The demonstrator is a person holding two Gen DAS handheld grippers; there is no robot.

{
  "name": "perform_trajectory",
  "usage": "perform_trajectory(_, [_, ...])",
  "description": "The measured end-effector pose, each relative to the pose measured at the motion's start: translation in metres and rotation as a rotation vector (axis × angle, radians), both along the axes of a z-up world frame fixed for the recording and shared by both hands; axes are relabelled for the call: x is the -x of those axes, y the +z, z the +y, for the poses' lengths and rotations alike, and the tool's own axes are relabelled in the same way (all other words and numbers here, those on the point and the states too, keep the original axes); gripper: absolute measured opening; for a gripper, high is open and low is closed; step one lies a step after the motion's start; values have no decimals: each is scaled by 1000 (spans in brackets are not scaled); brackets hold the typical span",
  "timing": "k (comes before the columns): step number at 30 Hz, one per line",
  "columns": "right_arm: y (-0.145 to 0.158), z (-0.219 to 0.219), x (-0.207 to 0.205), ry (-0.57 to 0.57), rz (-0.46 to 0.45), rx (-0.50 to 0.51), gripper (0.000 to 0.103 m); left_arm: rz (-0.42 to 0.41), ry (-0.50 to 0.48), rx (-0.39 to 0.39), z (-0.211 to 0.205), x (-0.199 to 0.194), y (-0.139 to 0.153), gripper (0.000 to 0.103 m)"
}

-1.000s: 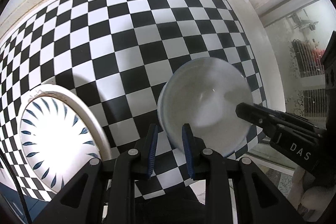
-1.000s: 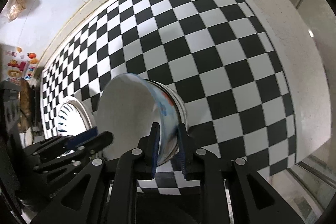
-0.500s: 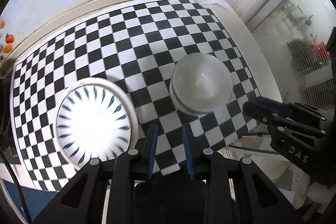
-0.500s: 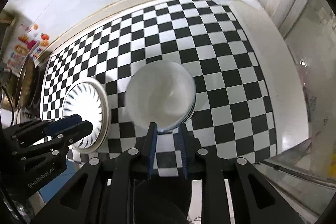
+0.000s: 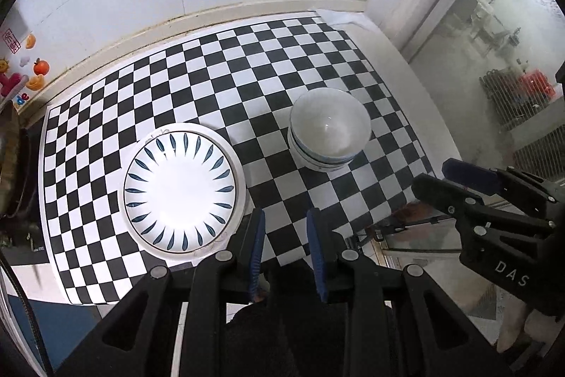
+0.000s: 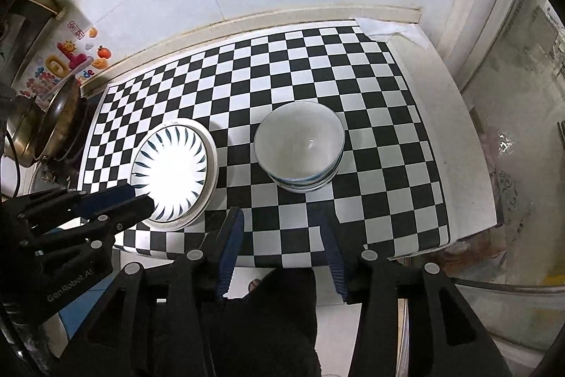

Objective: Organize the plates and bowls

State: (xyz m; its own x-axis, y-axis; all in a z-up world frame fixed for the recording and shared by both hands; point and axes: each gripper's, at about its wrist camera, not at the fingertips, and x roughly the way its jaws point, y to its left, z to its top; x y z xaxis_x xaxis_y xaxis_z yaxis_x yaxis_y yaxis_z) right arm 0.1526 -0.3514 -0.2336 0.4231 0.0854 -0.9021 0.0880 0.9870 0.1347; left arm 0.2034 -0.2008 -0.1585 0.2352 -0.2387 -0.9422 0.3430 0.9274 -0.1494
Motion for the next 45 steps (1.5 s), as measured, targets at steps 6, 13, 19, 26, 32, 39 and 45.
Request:
perform_trajectory(6, [8, -8, 4, -27, -14, -11, 50, 5, -7, 22, -4, -2, 2, 22])
perform_trajectory(13, [-8, -27, -13, -52, 23, -84, 80, 127, 24, 123, -10, -36, -25, 30])
perform_trajectory(19, [-40, -58, -42, -99, 64, -159, 85, 275, 134, 235, -12, -91, -70, 31])
perform_trajectory(26, [-109, -115, -92, -207, 100, -370, 86, 436, 209, 285, -27, -146, -130, 31])
perform_trajectory(32, [-168, -130, -124, -207, 188, -509, 86, 548, 191, 288, -46, -167, -171, 31])
perform_trajectory(39, [-213, -120, -150, -169, 282, -569, 86, 600, 170, 265, -51, -174, -197, 33])
perform_trajectory(45, [-229, -115, -163, -157, 312, -581, 82, 642, 142, 256, -57, -174, -213, 34])
